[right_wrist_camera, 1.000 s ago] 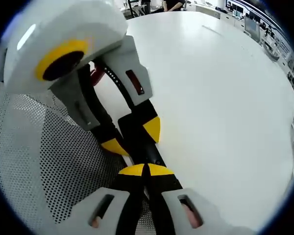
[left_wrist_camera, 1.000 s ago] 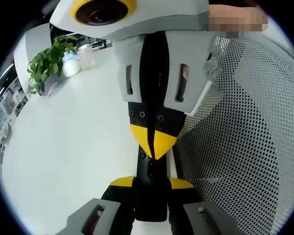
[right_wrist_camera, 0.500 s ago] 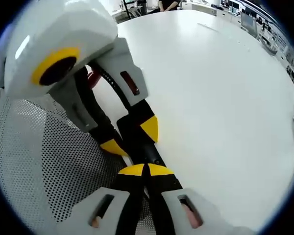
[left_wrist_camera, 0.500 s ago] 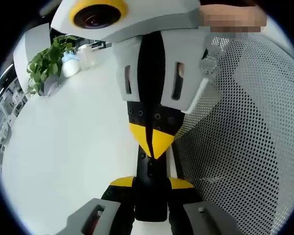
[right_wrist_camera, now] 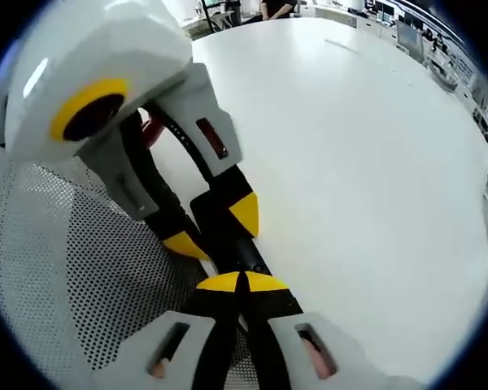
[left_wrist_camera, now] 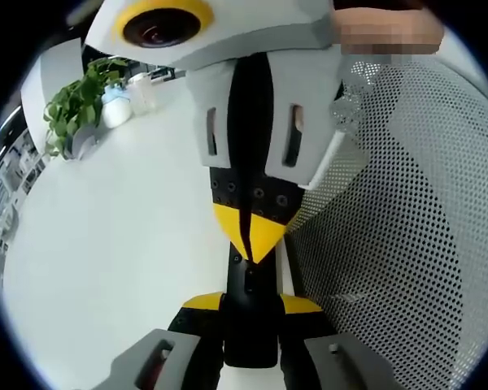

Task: Press the specified remote control buttons in sequence, fully releasing each button before pressing the next.

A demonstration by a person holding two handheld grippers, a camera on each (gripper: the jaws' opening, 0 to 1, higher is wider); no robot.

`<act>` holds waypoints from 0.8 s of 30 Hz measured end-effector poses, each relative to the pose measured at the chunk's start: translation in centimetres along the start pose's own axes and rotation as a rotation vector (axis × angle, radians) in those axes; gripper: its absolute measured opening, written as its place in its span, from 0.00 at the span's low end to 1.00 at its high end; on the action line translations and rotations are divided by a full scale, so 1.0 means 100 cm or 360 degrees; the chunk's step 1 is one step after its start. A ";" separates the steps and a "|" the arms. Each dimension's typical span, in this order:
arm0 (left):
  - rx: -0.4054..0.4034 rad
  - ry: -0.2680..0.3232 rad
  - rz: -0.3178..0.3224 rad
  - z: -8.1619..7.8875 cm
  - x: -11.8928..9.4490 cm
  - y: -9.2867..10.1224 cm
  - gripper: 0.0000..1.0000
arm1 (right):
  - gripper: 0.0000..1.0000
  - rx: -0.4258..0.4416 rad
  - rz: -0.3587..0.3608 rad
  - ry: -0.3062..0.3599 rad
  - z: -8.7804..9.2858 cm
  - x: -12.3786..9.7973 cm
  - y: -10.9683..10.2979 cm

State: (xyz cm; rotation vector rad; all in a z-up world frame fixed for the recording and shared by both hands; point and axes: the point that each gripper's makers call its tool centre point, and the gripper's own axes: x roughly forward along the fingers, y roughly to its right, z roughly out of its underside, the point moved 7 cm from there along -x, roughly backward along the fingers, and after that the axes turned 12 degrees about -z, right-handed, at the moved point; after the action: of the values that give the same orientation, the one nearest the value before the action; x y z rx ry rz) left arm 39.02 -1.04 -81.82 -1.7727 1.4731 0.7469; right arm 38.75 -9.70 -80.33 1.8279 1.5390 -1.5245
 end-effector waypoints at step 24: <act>-0.0006 0.0008 -0.0010 0.000 0.000 0.000 0.24 | 0.00 -0.0065 0.0049 -0.0039 -0.002 0.001 -0.001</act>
State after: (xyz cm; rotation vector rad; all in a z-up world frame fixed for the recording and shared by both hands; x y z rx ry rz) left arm 38.98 -1.06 -81.79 -1.7823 1.4699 0.7427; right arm 38.76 -9.43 -80.26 1.7956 1.5127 -1.4853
